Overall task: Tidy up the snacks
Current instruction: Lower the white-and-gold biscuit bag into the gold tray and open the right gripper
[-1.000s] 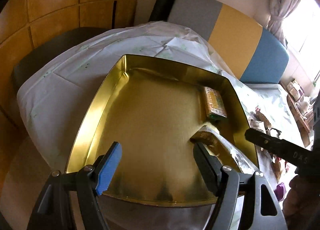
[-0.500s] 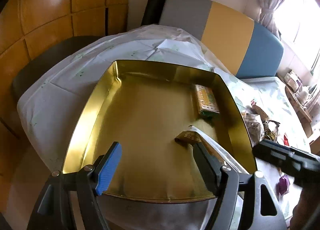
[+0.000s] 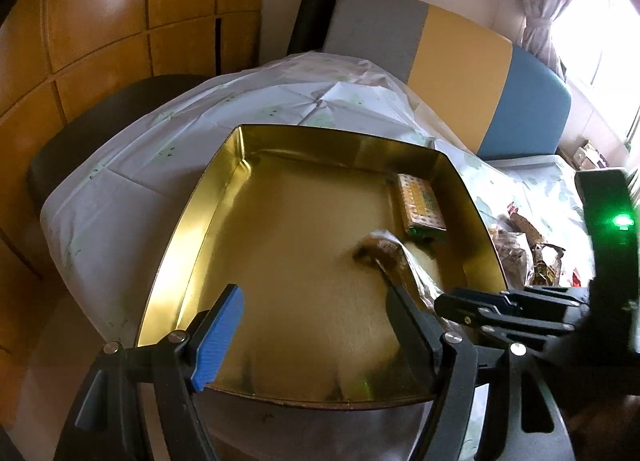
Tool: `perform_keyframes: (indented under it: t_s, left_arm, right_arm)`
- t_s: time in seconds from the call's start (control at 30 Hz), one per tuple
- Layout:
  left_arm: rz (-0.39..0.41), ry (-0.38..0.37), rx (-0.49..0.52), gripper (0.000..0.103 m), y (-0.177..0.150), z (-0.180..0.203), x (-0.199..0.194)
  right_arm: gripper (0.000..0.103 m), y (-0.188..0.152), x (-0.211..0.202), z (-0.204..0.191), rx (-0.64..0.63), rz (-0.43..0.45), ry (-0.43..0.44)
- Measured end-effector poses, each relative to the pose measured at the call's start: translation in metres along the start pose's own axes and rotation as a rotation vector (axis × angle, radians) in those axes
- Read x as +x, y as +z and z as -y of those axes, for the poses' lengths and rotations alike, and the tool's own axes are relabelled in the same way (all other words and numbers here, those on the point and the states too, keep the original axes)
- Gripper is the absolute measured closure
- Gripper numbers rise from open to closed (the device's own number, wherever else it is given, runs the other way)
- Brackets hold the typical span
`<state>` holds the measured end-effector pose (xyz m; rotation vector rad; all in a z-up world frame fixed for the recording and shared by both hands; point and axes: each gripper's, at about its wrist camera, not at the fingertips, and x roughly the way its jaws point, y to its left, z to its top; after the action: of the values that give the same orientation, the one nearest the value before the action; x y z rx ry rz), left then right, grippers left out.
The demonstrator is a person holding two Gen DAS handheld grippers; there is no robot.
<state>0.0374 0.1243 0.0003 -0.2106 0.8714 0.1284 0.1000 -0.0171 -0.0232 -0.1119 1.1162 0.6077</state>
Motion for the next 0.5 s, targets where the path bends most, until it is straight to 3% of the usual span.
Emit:
perform_keyframes:
  t_s: [0.1, 0.33, 0.5]
  left_arm:
    - [-0.006, -0.003, 0.002, 0.028, -0.002, 0.002, 0.001]
    - [0.009, 0.007, 0.030, 0.028, -0.004, 0.008, -0.002]
    - [0.031, 0.003, 0.072, 0.028, -0.004, 0.019, -0.008]
  right_arm:
    - [0.088, 0.003, 0.009, 0.004, -0.011, -0.018, -0.049]
    - [0.087, 0.000, 0.005, 0.002, 0.004, 0.019, -0.030]
    - [0.087, -0.005, -0.025, 0.003, 0.010, 0.116, -0.011]
